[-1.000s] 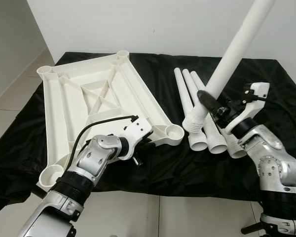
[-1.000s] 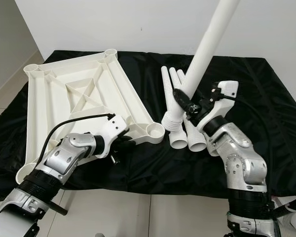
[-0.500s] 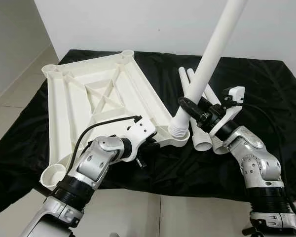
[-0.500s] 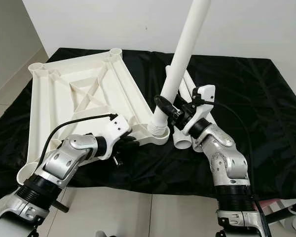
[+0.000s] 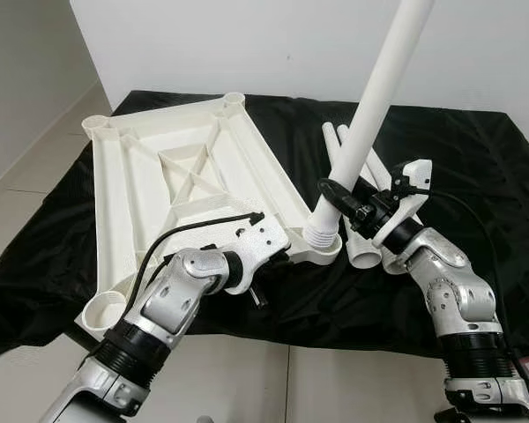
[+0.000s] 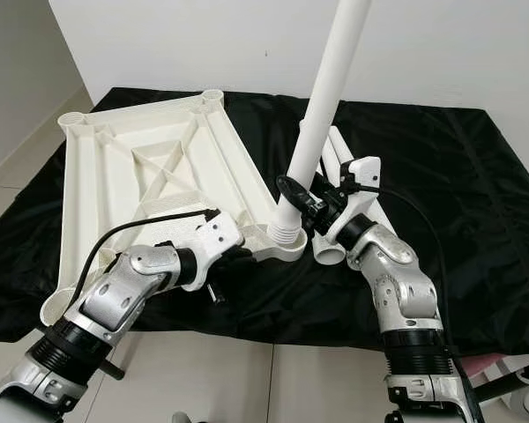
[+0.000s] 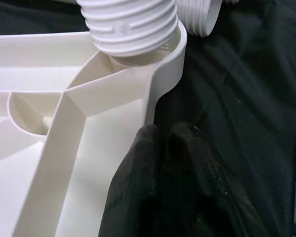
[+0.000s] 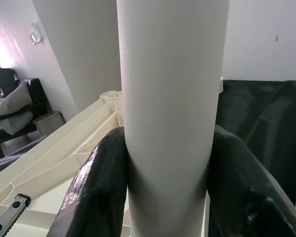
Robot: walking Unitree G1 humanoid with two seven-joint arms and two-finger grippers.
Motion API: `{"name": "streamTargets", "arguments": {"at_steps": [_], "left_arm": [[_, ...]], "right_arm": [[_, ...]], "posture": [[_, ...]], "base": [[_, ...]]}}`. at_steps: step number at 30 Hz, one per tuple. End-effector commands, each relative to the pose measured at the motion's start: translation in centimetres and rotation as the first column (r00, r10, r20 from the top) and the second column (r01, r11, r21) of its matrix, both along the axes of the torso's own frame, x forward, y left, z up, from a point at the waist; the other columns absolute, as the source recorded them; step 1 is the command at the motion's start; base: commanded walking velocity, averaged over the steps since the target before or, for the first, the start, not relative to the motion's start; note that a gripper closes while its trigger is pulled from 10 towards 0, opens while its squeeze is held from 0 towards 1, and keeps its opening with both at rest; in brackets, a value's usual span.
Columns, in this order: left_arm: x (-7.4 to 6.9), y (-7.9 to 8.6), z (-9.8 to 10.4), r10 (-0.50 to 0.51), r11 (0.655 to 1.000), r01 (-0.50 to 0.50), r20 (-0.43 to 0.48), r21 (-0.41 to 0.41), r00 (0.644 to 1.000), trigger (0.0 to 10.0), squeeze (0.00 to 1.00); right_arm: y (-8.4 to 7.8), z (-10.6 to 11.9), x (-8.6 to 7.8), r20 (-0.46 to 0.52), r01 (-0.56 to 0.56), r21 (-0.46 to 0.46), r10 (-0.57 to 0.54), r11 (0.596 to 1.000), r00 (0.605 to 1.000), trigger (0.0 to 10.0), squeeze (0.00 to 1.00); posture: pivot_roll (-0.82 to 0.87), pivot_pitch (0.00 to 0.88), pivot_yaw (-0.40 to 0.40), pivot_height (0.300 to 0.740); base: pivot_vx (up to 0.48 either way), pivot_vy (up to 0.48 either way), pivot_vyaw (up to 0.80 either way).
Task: Building children table
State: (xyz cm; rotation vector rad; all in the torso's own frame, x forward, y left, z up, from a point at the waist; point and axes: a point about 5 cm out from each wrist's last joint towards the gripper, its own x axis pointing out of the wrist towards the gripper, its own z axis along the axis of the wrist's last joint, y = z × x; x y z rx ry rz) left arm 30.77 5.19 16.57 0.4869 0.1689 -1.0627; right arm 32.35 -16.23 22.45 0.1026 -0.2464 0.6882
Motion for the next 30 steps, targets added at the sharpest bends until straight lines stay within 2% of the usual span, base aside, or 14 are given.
{"name": "streamTargets", "arguments": {"at_steps": [1, 10, 14, 15, 16, 17, 19, 20, 24, 25, 30], "left_arm": [[-0.3, 0.2, -1.0, 0.003, 0.999, -0.002, -0.03, 0.033, 1.0, 10.0, 0.0], [0.0, 0.0, -1.2, 0.031, 0.999, -0.029, -0.049, 0.041, 0.998, 10.0, 0.0], [0.5, 0.0, -0.5, 0.048, 0.999, -0.047, -0.049, 0.019, 0.998, 10.0, 0.0], [0.5, 0.0, -0.2, 0.041, 0.999, -0.041, -0.041, 0.015, 0.998, 10.0, 0.75], [0.6, 0.0, 0.0, 0.035, 0.999, -0.035, -0.035, 0.014, 0.999, 10.0, 0.75], [0.6, 0.0, 0.4, 0.024, 1.0, -0.024, -0.033, 0.003, 0.999, 10.0, 1.0], [0.6, 0.1, 0.9, 0.011, 1.0, -0.012, -0.029, -0.01, 1.0, 10.0, 1.0], [0.7, 0.2, 1.8, -0.011, 0.999, 0.01, -0.023, -0.042, 1.0, 10.0, 1.0], [0.9, 0.2, 2.1, -0.005, 0.999, 0.004, -0.019, -0.048, 1.0, 10.0, 1.0], [1.1, 0.2, 1.9, 0.008, 0.999, -0.008, -0.01, -0.031, 1.0, 10.0, 0.0], [0.9, -0.1, 1.8, -0.01, 0.999, 0.01, -0.009, -0.03, 1.0, 10.0, 0.0]], "right_arm": [[-0.3, 0.1, -0.2, 0.026, 0.003, -0.01, -0.002, 1.0, 1.0, 10.0, 0.0], [-0.5, 0.3, -0.2, 0.043, 0.018, -0.004, -0.018, 1.0, 0.999, 10.0, 0.0], [-0.6, 0.6, -0.4, 0.055, 0.021, 0.002, -0.021, 1.0, 0.998, 10.0, 0.0], [-0.6, 0.7, -0.4, 0.059, 0.022, 0.001, -0.022, 1.0, 0.998, 10.0, 0.0], [-0.7, 0.7, -0.4, 0.061, 0.022, 0.0, -0.022, 1.0, 0.998, 10.0, 0.0], [-0.7, 0.7, -0.4, 0.061, 0.023, 0.001, -0.023, 1.0, 0.998, 10.0, 0.0], [-0.8, 0.8, -0.5, 0.063, 0.024, 0.001, -0.024, 1.0, 0.998, 10.0, 0.0], [-1.0, 0.8, -0.5, 0.066, 0.026, 0.003, -0.026, 1.0, 0.997, 10.0, 0.0], [-1.1, 0.8, -0.5, 0.068, 0.03, 0.003, -0.03, 1.0, 0.997, 10.0, 0.0], [-1.1, 0.9, -0.5, 0.068, 0.032, 0.01, -0.033, 0.999, 0.997, 10.0, 0.0], [-1.3, 0.8, -0.6, 0.064, 0.044, 0.022, -0.046, 0.999, 0.997, 10.0, 0.0]], "posture": [[-0.12, 0.113, 0.056, 0.74], [-0.12, 0.113, 0.063, 0.74], [-0.13, 0.116, 0.07, 0.74], [-0.13, 0.117, 0.071, 0.74], [-0.13, 0.117, 0.071, 0.74], [-0.13, 0.117, 0.071, 0.74], [-0.13, 0.117, 0.073, 0.74], [-0.13, 0.117, 0.074, 0.74], [-0.13, 0.116, 0.075, 0.74], [-0.13, 0.116, 0.075, 0.74], [-0.13, 0.116, 0.077, 0.74]], "base": [[0.0, 0.0, 0.0], [0.0, 0.0, 0.0], [0.0, 0.0, 0.0], [0.0, 0.0, 0.0], [0.0, 0.0, 0.0], [0.0, 0.0, 0.0], [0.0, 0.0, 0.0], [0.0, 0.0, 0.0], [0.0, 0.0, 0.0], [0.0, 0.0, 0.0], [0.0, 0.0, 0.0]]}}
